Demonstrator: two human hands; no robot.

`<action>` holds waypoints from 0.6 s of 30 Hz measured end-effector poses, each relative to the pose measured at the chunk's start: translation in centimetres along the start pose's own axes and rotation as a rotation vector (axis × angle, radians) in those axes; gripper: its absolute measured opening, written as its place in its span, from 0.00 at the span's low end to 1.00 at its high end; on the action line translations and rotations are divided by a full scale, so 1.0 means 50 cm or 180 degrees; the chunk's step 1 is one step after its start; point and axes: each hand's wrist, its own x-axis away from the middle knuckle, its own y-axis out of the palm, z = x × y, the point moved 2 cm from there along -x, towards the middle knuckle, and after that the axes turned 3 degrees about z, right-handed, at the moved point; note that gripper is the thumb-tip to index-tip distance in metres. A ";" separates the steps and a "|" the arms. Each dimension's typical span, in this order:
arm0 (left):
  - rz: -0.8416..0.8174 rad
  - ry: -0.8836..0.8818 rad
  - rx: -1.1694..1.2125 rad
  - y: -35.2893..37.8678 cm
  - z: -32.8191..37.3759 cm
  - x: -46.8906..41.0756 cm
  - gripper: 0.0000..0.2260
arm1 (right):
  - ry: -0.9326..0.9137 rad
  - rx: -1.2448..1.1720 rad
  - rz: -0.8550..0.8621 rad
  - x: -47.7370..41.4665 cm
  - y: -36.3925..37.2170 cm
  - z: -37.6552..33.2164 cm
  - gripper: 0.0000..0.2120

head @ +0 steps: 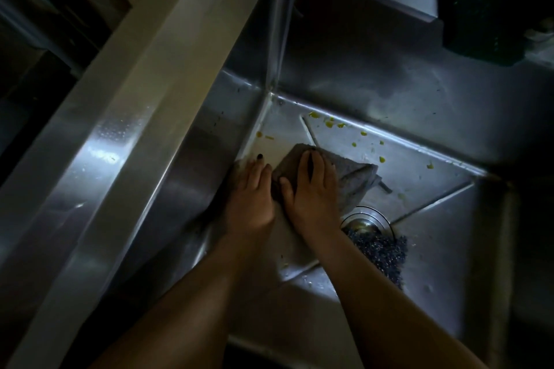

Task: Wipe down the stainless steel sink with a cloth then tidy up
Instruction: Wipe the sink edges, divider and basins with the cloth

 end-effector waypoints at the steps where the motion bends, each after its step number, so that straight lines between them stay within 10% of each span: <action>1: -0.0097 -0.0053 -0.0034 0.004 0.001 0.000 0.24 | 0.0006 -0.0072 -0.0032 0.000 0.003 -0.001 0.33; 18: 0.0041 0.0318 -0.0864 0.022 -0.023 0.005 0.22 | -0.0232 0.0039 -0.0152 -0.104 -0.012 0.027 0.30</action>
